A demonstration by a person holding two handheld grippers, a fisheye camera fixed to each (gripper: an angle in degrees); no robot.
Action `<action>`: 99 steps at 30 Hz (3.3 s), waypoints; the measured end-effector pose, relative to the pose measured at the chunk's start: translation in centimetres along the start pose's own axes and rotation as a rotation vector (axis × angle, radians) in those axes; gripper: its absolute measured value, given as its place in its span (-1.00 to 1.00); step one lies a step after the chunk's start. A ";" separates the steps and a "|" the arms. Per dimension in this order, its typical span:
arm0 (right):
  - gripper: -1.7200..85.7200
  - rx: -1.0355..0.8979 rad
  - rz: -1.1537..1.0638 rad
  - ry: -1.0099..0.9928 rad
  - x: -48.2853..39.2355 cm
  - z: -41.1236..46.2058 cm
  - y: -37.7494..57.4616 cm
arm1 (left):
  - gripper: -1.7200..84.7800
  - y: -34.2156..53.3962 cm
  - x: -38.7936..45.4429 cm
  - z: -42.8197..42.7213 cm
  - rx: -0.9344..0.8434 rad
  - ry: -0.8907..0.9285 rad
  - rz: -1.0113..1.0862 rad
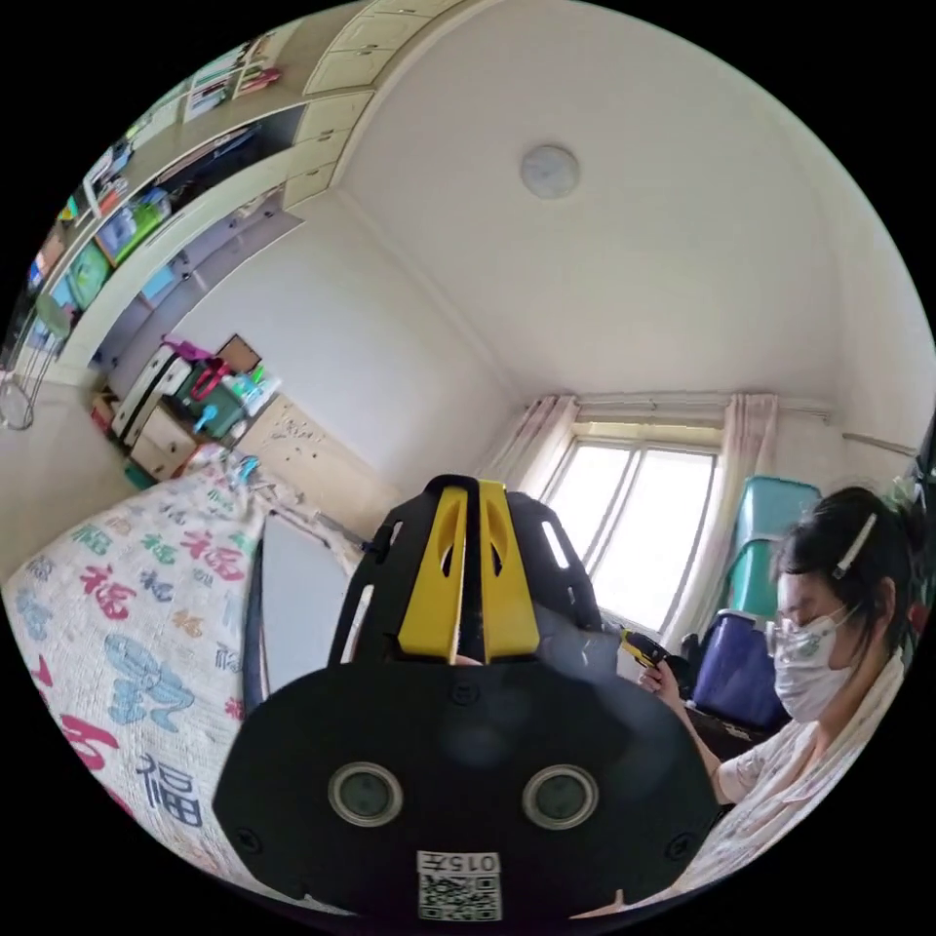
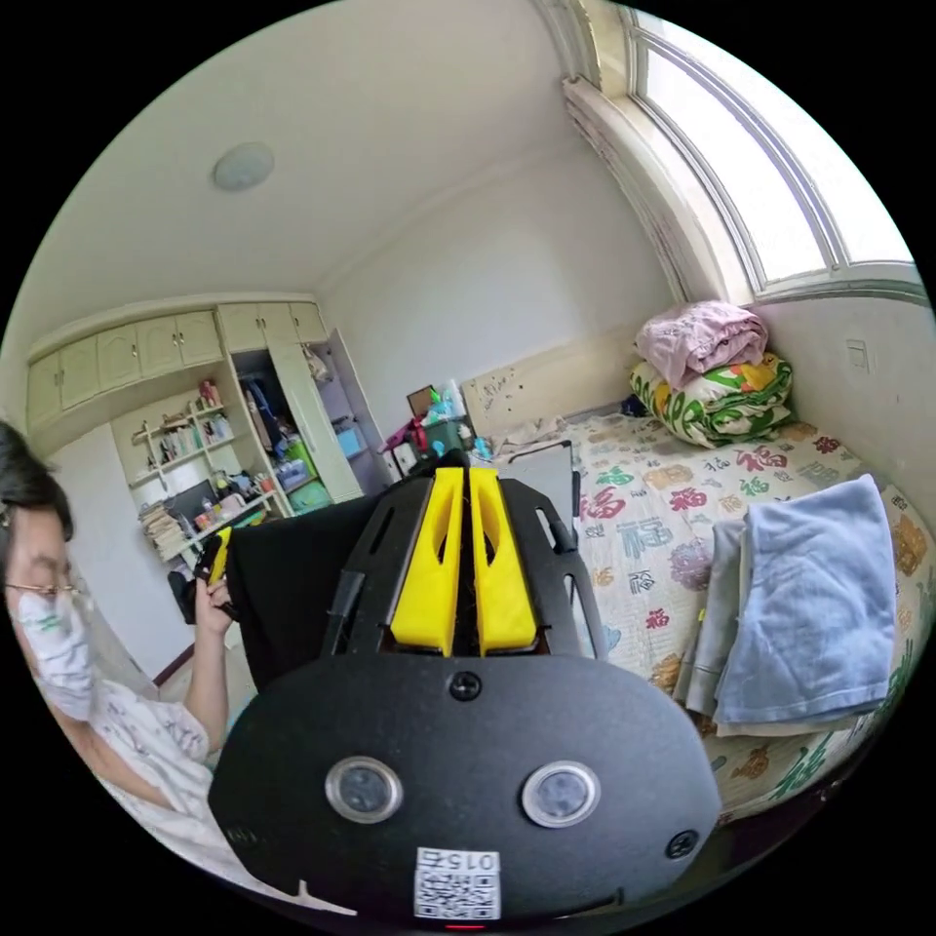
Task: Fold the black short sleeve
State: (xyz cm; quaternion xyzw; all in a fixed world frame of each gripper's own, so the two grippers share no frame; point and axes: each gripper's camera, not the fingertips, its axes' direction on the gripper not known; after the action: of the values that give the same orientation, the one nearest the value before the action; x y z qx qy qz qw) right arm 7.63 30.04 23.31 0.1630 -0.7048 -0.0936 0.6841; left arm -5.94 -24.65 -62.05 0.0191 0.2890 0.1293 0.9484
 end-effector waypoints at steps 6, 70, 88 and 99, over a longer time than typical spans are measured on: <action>-0.92 -0.197 0.064 0.306 6.6 17.9 0.6 | -0.89 8.1 -7.5 11.4 -0.248 -0.481 -0.025; -0.96 -0.875 -0.121 0.150 36.1 22.1 11.6 | -0.92 22.5 -13.9 -0.1 -0.791 -0.516 0.183; -0.74 -1.138 -0.809 0.091 28.8 38.2 25.6 | -0.72 34.0 -9.8 6.0 -1.176 -0.089 0.725; -0.84 -1.138 -0.838 0.140 30.0 40.9 32.4 | -0.75 37.7 -11.0 6.0 -1.271 -0.165 0.763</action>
State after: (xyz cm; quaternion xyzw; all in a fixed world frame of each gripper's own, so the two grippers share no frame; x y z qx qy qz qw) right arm -36.67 45.69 60.97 0.0436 -0.3788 -0.6917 0.6133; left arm -20.26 9.18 -46.85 -0.4245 0.0598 0.5897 0.6844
